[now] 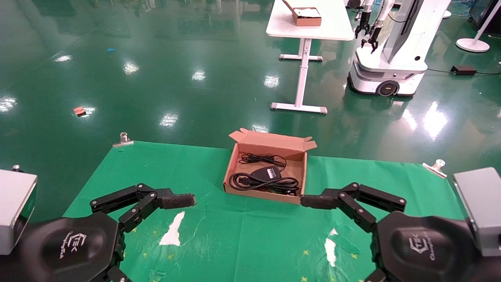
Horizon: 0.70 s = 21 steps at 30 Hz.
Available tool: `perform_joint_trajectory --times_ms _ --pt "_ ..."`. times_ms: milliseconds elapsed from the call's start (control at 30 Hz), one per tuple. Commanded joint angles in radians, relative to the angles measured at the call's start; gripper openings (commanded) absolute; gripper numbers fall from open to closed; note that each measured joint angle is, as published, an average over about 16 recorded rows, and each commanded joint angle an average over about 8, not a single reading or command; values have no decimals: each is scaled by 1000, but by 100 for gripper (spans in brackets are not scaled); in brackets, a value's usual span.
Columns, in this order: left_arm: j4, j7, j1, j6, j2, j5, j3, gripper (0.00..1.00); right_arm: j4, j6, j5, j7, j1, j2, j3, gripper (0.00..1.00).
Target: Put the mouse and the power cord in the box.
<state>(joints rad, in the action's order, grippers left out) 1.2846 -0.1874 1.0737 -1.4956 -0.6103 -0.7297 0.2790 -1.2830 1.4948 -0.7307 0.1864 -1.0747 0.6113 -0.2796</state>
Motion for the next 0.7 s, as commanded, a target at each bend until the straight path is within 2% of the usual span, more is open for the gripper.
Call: perform_joint_trajectory --times_ms 33,700 --pt "0 0 0 0 0 0 0 100 0 0 0 0 0 0 0 100" --pt "-1 0 1 0 -1 -1 1 100 2 -1 -1 -1 -1 1 -1 100"
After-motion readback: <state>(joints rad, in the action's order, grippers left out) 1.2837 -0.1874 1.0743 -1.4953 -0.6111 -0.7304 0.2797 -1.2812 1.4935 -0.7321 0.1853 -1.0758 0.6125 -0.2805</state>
